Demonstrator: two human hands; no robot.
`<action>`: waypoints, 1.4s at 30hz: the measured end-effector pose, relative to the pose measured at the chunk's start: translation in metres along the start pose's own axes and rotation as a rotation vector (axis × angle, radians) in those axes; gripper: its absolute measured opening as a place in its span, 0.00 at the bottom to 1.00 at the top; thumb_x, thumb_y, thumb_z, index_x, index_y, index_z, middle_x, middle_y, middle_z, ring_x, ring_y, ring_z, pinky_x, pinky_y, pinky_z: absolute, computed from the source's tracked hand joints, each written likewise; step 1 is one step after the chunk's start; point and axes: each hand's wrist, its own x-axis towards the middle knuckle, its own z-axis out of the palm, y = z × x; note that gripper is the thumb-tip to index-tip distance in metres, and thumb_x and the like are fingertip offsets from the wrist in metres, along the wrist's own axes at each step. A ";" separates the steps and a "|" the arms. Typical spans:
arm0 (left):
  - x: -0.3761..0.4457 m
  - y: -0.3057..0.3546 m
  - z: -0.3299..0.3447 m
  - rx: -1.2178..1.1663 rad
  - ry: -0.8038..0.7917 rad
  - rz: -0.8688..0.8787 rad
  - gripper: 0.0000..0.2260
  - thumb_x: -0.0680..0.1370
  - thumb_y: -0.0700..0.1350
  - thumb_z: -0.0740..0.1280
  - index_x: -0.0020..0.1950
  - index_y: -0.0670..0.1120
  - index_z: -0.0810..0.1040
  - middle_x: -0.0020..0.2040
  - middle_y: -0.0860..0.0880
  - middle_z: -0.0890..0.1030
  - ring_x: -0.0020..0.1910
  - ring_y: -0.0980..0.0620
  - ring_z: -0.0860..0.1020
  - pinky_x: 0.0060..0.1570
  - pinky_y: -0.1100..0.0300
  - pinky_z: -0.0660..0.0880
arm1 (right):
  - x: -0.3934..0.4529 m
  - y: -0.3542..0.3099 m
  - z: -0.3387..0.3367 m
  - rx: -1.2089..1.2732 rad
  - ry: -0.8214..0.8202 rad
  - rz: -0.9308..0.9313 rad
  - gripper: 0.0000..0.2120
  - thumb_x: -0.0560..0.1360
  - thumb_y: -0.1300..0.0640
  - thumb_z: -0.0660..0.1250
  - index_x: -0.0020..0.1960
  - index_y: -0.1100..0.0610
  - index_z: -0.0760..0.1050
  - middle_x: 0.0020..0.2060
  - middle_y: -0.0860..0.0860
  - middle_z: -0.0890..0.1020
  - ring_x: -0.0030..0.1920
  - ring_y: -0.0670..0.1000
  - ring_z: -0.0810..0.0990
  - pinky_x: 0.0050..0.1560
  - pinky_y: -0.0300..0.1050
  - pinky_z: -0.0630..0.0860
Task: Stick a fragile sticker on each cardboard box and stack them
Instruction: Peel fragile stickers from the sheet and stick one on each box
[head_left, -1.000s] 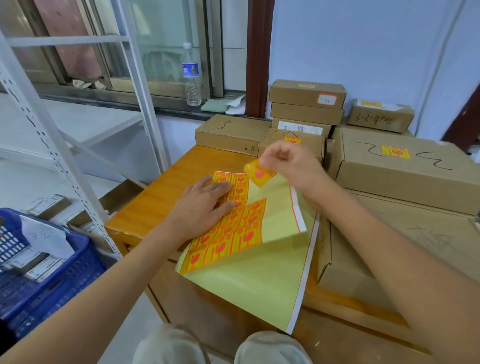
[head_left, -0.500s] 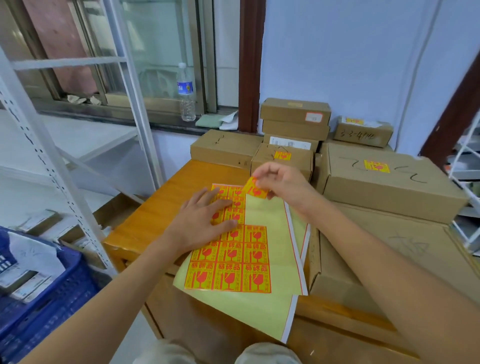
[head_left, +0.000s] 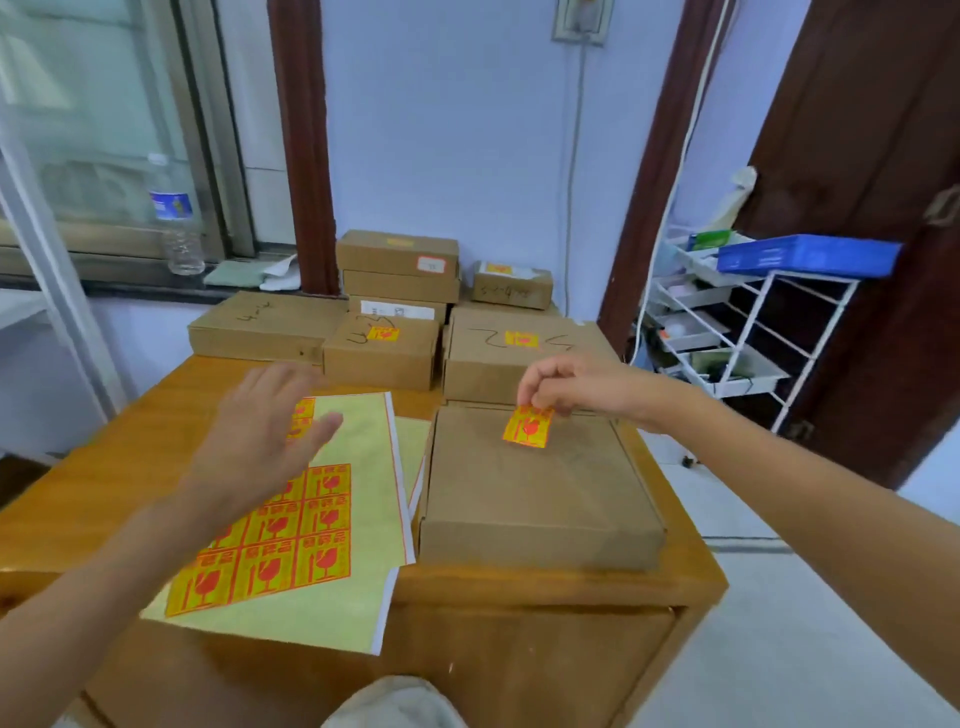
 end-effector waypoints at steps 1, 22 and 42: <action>0.004 0.024 0.004 -0.056 0.016 0.031 0.23 0.80 0.65 0.55 0.67 0.53 0.75 0.64 0.52 0.75 0.65 0.48 0.71 0.62 0.47 0.69 | -0.007 0.006 -0.002 0.000 0.001 0.018 0.07 0.80 0.59 0.67 0.48 0.51 0.82 0.47 0.49 0.84 0.47 0.45 0.79 0.52 0.46 0.76; 0.023 0.152 0.073 -0.324 -0.143 -0.041 0.25 0.81 0.44 0.60 0.78 0.54 0.58 0.67 0.49 0.78 0.66 0.47 0.73 0.60 0.52 0.72 | 0.009 0.055 0.052 0.105 0.232 -0.209 0.09 0.75 0.71 0.66 0.47 0.62 0.83 0.36 0.53 0.81 0.37 0.44 0.75 0.42 0.33 0.72; 0.022 0.153 0.070 -0.338 -0.142 -0.060 0.25 0.81 0.47 0.63 0.77 0.53 0.60 0.69 0.52 0.77 0.69 0.51 0.72 0.64 0.53 0.68 | 0.008 0.056 0.056 0.066 0.250 -0.254 0.10 0.76 0.72 0.68 0.49 0.60 0.85 0.38 0.46 0.81 0.37 0.39 0.74 0.42 0.33 0.71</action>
